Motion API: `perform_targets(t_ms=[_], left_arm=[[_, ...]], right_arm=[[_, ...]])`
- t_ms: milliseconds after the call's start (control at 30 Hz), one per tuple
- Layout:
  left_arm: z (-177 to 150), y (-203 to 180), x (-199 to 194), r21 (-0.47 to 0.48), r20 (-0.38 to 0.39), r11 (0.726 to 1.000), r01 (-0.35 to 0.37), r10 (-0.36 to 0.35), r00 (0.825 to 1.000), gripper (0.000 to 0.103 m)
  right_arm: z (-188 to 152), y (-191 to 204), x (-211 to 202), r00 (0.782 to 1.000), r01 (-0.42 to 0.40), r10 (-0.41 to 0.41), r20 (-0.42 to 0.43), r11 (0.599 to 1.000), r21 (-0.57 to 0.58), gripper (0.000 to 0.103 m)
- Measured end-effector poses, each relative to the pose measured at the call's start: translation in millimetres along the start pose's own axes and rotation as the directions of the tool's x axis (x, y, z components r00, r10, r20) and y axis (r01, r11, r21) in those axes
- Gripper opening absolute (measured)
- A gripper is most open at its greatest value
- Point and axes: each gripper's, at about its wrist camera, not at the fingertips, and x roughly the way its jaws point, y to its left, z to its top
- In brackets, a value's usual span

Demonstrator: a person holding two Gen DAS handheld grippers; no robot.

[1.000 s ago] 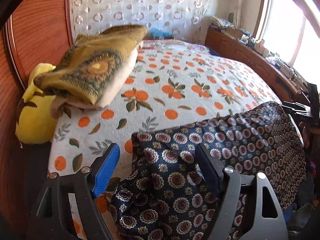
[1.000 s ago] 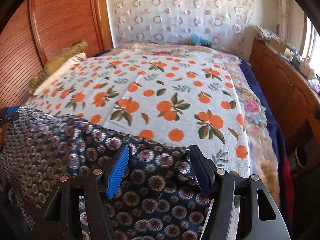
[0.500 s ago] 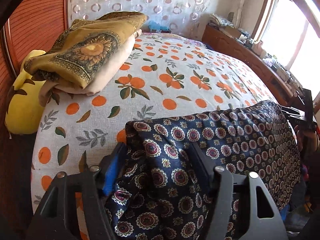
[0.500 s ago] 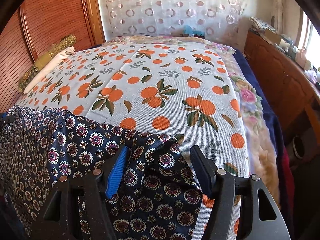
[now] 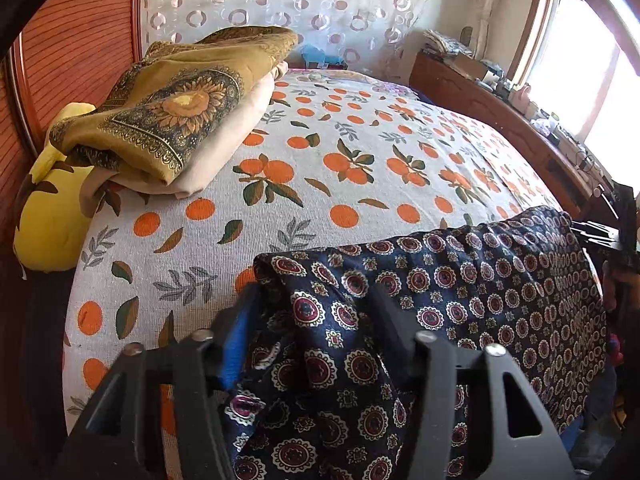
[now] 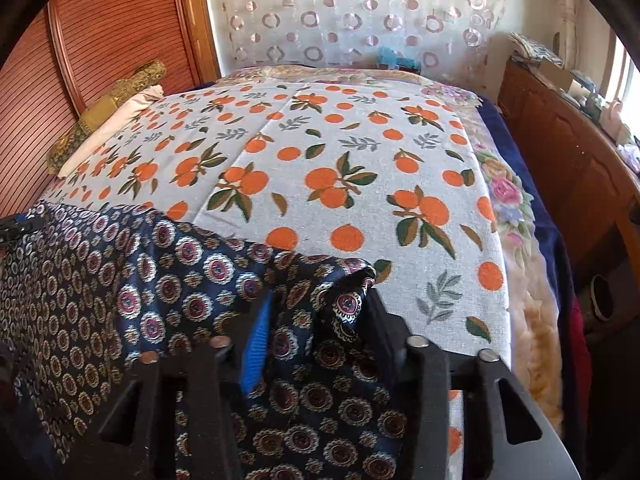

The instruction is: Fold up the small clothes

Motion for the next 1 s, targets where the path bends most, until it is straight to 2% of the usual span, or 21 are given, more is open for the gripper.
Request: perform_targets(t_ms=[33,133,167,267,367,500,733,833,1000], left_arm=[[-0.1,-0.5,-0.3,0.005,0.000,1.000,-0.003,0.003,1.000,0.042],[-1.1,-0.2,-1.2,0.013,0.002,1.000,0.002,-0.002,1.000,0.034],[-1.2,0.3,-1.5,0.012,0.003,1.000,0.005,-0.005,1.000,0.028],[-3.6,0.6,-3.8,0.010,-0.001,0.999,0.034,-0.034,0.999,0.015],[-6.1,-4.1,-9.7,0.025,0.011,0.999,0.041,-0.041,0.999,0.009],[-7.6,-8.4,-27.0,0.022,0.067,0.998,0.060,-0.062,0.996,0.007],[-7.3,-22.3,-71.5,0.048,0.179,0.996,0.073,-0.080,0.981,0.007],[-7.0,-27.0,-74.0,0.073,0.167,0.995,0.069,-0.080,0.983,0.007],[-9.1,-15.2,-48.9,0.048,0.092,0.999,0.005,-0.010,0.996,0.011]], right_arm=[[-0.4,1.5,-0.6,1.000,-0.006,0.006,-0.001,1.000,-0.003,0.034],[-2.0,4.4,-2.3,0.999,-0.045,0.045,-0.003,0.999,-0.005,0.014],[-2.7,5.0,-2.8,0.999,-0.054,0.054,-0.003,0.999,-0.003,0.011],[-6.7,7.8,-5.1,0.998,-0.061,0.061,0.006,0.998,-0.005,0.007],[-13.9,9.9,-10.3,0.997,-0.068,0.069,0.024,0.998,-0.009,0.006],[-20.2,11.5,-21.6,0.997,-0.035,0.035,0.066,0.999,-0.001,0.005],[-23.0,14.1,-65.9,0.980,-0.050,0.046,0.196,0.999,0.014,0.005],[-22.7,20.2,-84.5,0.972,-0.048,0.049,0.229,0.999,-0.013,0.005],[-25.5,24.6,-74.3,0.982,-0.013,0.023,0.187,0.998,-0.055,0.005]])
